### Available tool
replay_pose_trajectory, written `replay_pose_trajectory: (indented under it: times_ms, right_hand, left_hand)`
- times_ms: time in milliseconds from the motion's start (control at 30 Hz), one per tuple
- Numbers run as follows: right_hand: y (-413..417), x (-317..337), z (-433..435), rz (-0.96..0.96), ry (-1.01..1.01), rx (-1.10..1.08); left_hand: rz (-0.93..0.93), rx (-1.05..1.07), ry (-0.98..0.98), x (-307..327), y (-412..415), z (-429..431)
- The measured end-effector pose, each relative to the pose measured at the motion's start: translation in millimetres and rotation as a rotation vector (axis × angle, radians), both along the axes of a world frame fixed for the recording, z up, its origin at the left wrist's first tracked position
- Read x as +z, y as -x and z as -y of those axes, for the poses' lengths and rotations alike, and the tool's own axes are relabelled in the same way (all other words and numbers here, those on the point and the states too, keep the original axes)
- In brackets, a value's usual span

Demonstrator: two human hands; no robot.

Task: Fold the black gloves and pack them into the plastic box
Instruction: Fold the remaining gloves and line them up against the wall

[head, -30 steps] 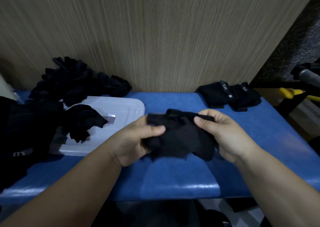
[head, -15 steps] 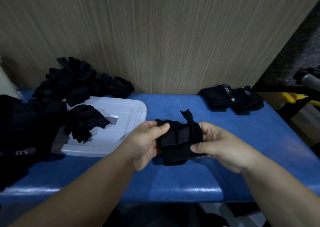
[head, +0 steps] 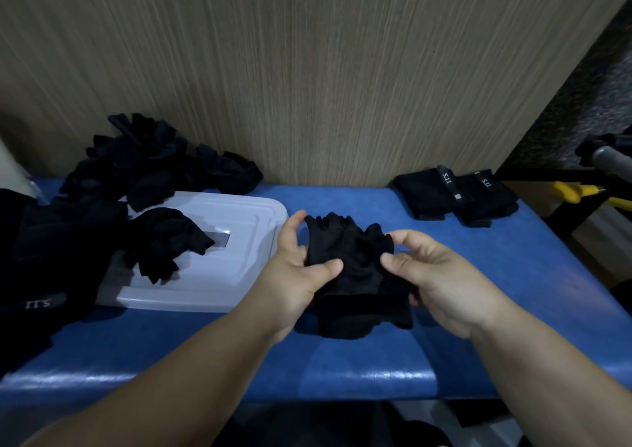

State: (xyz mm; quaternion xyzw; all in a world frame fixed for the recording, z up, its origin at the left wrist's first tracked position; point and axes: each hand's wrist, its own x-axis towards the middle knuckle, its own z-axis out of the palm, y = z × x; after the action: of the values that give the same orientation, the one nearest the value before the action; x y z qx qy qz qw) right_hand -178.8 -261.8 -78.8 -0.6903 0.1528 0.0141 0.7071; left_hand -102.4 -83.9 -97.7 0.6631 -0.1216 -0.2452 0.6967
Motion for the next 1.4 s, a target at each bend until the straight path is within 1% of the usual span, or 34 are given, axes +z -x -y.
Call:
replay_pose_trajectory:
  times_ms: [100,167,233,300,333,433,533,667,800,867,933,1033,1167,1200,1267,1333,1367,1400]
  right_hand:
    - [0.1,-3.6,5.6,-0.052,0.226,0.014]
    - [0.7,-5.6,8.0,-0.092,0.334,0.043]
    - [1.9,-5.8,9.0,-0.105,0.372,0.085]
    - [2.2,-5.0,10.3,-0.094,0.355,0.147]
    - [2.8,-3.8,11.6,-0.099,0.333,0.189]
    - [3.5,-0.9,17.3,-0.14,0.29,0.295]
    - [2.8,-3.8,25.5,-0.143,0.324,0.284]
    - [3.7,-8.3,32.2,-0.1,0.399,0.319]
    - [4.1,-8.8,33.7,-0.085,0.371,0.327]
    - [4.8,-6.3,34.1,-0.093,0.4,0.32]
    - [5.1,-5.7,34.1,-0.126,0.497,0.297]
    - [2.9,-6.3,27.3,-0.164,0.71,0.257]
    - [-0.2,-12.4,14.8,-0.148,1.139,0.236]
    - [-0.2,-13.7,12.3,-0.14,1.184,0.209]
    - [0.6,-18.6,8.4,-0.106,1.18,0.124]
    - [0.9,-21.2,5.8,0.0,1.171,0.019]
    - [1.2,-21.1,4.2,0.066,1.184,-0.004]
    - [1.4,-22.0,3.1,0.119,1.209,0.02]
  left_hand:
    - [0.127,-0.026,-0.205,-5.1,-0.8,-0.7]
    - [0.195,-0.064,-0.305,-4.7,2.8,0.2]
    - [0.299,-0.104,-0.434,-3.8,7.9,0.2]
    - [0.38,-0.125,-0.518,-5.9,10.4,0.3]
    - [0.381,-0.132,-0.519,-6.8,10.4,0.6]
    - [0.301,-0.131,-0.426,-9.8,7.4,0.8]
    - [0.275,-0.134,-0.388,-12.4,4.9,-0.3]
    - [0.373,-0.145,-0.472,-15.3,4.7,-1.0]
    - [0.496,-0.145,-0.558,-13.8,6.3,-1.8]
    - [0.549,-0.16,-0.617,-11.2,8.3,-2.1]
    - [0.632,-0.161,-0.684,-10.1,10.3,-2.0]
    - [0.744,-0.16,-0.769,-11.2,14.6,0.3]
    - [0.852,-0.124,-0.908,-14.2,20.8,1.6]
    - [0.889,-0.121,-0.944,-15.1,21.0,1.1]
    - [0.93,-0.121,-0.966,-16.2,19.6,-0.7]
    - [0.956,-0.147,-0.93,-16.3,17.1,-2.3]
    - [0.975,-0.177,-0.909,-16.2,16.2,-2.6]
    - [0.992,-0.215,-0.9,-16.6,15.6,-2.7]
